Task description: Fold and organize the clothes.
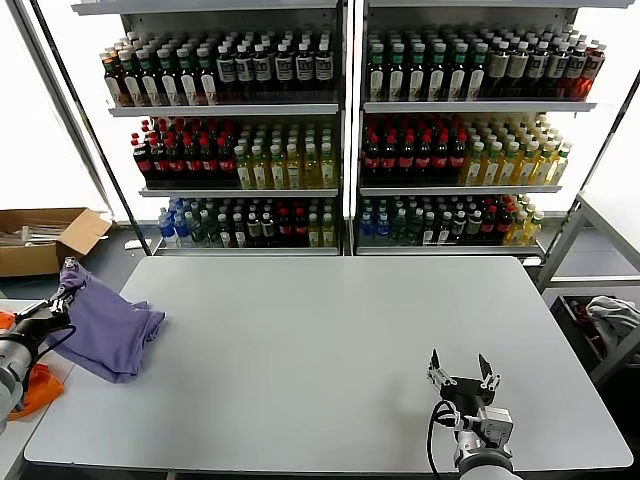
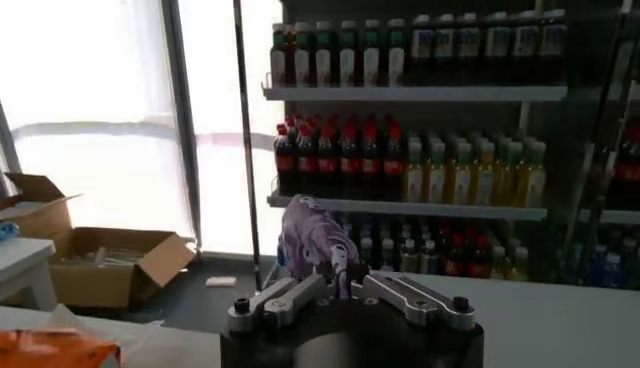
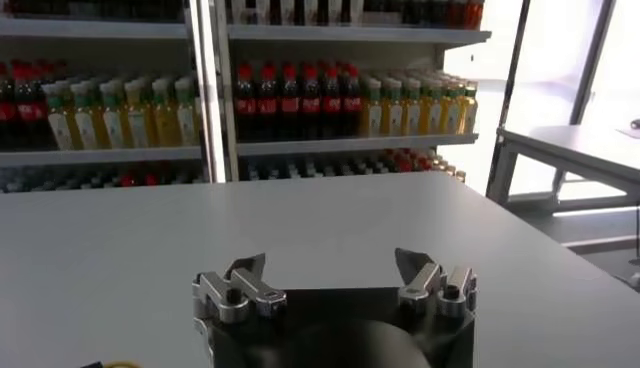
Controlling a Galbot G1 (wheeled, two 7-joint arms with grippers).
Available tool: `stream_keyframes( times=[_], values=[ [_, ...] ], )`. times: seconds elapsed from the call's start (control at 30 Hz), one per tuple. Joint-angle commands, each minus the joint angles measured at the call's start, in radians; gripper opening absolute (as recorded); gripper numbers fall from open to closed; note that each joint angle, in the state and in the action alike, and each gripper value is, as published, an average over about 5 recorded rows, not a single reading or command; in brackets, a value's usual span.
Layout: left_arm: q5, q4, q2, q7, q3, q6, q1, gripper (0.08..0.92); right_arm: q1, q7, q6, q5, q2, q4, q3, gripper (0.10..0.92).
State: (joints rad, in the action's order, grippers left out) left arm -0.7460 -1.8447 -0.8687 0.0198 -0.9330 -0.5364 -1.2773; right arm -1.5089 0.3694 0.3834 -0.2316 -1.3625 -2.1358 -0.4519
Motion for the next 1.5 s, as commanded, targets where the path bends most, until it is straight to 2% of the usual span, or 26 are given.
stream_keyframes(
  times=[0.03, 0.13, 0.2, 0.27, 0.33, 0.43, 0.57, 0.8, 1.0, 1.13, 1.27, 1.37, 1.5],
  values=[
    [0.037, -0.342, -0.101, -0.084, 0.221, -0.036, 0.017, 0.119, -0.027, 0.001, -0.007, 0.004, -0.011, 0.001, -0.021, 0.823],
    [0.102, -0.421, -0.151, -0.113, 0.401, -0.040, 0.021, 0.119, -0.045, 0.001, -0.007, 0.014, -0.019, -0.004, -0.030, 0.823],
    [0.173, -0.422, -0.198, -0.117, 0.543, -0.039, 0.031, 0.119, -0.058, 0.000, -0.006, 0.030, -0.027, -0.011, -0.027, 0.823],
    [0.278, -0.365, -0.259, -0.102, 0.690, -0.036, 0.054, 0.119, -0.071, -0.001, -0.005, 0.053, -0.035, -0.019, -0.016, 0.823],
    [0.370, -0.250, -0.320, -0.080, 0.804, -0.030, 0.092, 0.119, -0.085, -0.002, -0.005, 0.077, -0.042, -0.028, -0.002, 0.823],
    [0.410, -0.096, -0.396, -0.070, 0.876, -0.026, 0.159, 0.119, -0.109, -0.006, -0.006, 0.104, -0.050, -0.042, 0.009, 0.823],
    [0.394, -0.035, -0.444, -0.077, 0.909, -0.035, 0.222, 0.119, -0.130, -0.010, -0.013, 0.121, -0.051, -0.041, 0.005, 0.823],
    [0.357, -0.022, -0.460, -0.091, 0.923, -0.041, 0.283, 0.119, -0.123, -0.011, -0.017, 0.121, -0.047, -0.015, -0.003, 0.823],
    [0.214, -0.038, -0.465, -0.059, 0.914, -0.002, 0.302, 0.132, -0.081, -0.008, -0.003, 0.114, -0.047, 0.022, 0.007, 0.823],
    [0.054, -0.058, -0.474, -0.058, 0.893, 0.065, 0.318, 0.228, -0.043, -0.002, 0.007, 0.096, -0.046, 0.059, 0.021, 0.823],
    [0.029, -0.079, -0.475, -0.080, 0.856, 0.092, 0.306, 0.340, 0.006, 0.008, 0.004, 0.043, -0.045, 0.092, 0.046, 0.823],
    [0.077, -0.090, -0.466, -0.103, 0.813, 0.096, 0.276, 0.427, 0.059, 0.016, 0.010, -0.089, -0.037, 0.099, 0.081, 0.823],
    [0.244, -0.104, -0.451, -0.130, 0.737, 0.093, 0.218, 0.540, 0.171, 0.057, 0.053, -0.352, -0.031, 0.105, 0.148, 0.823]
  ],
)
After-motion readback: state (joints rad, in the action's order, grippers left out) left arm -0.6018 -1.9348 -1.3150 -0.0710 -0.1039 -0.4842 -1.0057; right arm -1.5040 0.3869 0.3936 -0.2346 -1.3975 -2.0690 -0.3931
